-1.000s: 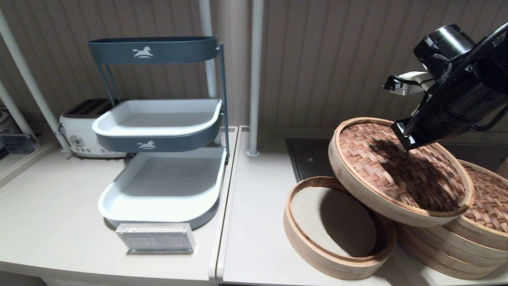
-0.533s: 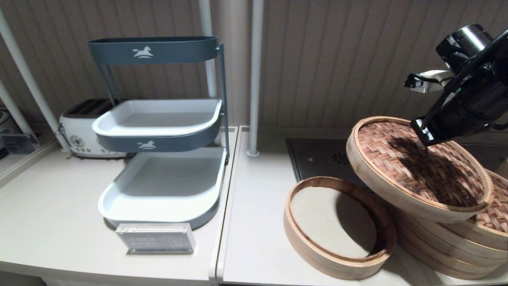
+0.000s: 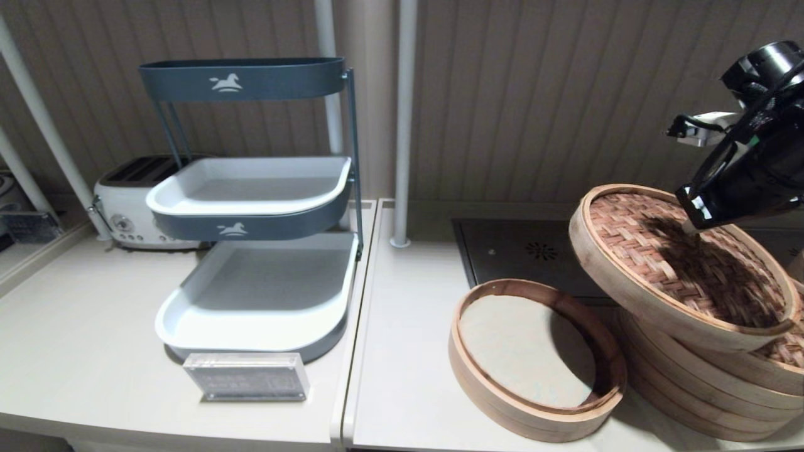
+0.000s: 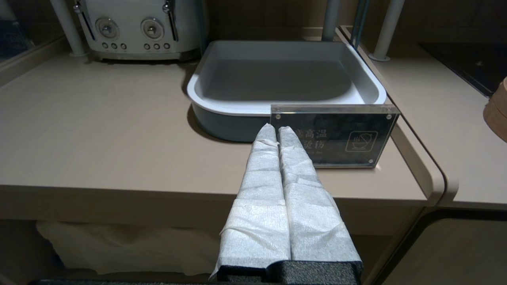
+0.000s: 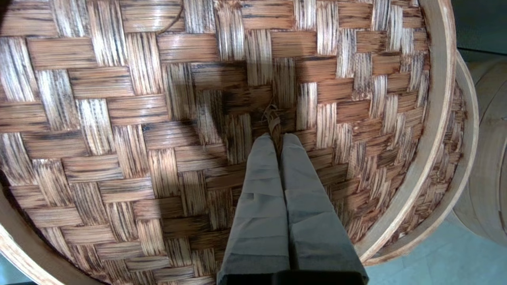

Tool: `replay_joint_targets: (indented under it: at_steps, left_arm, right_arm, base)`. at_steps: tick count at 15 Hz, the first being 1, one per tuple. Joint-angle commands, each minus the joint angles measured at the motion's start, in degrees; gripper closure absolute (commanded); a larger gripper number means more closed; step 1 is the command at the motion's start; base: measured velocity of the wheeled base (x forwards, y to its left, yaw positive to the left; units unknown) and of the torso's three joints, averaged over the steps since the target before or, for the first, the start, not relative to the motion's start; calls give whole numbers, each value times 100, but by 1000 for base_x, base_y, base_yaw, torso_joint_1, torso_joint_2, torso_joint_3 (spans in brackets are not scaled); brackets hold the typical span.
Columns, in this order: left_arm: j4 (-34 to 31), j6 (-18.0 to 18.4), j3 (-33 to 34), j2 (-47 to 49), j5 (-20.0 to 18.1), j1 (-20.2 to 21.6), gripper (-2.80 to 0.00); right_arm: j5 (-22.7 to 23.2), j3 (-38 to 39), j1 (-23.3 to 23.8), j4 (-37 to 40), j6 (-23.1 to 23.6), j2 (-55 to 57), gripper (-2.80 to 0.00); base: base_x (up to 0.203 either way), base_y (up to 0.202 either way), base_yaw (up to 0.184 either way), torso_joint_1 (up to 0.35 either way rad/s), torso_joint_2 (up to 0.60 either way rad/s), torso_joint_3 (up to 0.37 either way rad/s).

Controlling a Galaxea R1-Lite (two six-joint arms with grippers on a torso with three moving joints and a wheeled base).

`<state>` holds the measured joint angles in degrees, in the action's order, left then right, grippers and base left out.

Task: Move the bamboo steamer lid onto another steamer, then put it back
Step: Put the steamer

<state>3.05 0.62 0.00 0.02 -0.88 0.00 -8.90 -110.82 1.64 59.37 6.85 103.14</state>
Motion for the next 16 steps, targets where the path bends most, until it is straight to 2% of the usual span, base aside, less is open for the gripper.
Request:
replay_joint_targets:
  at_steps: [1,8,16]
  left_arm:
    - [3,-1,158,-11,0,0,0]
    - [3,-1,158,-11,0,0,0]
    - [3,-1,158,-11,0,0,0]
  right_arm:
    - [88,2,199,31,37,13,0]
    - [283,0,784,-64,253,118,0]
    - [456,-1,1183,-308,335,312,0]
  base:
    - [0,0,0,0,0,0]
    - [0,0,0,0,0,0]
    - [0,0,0,0,0,0]
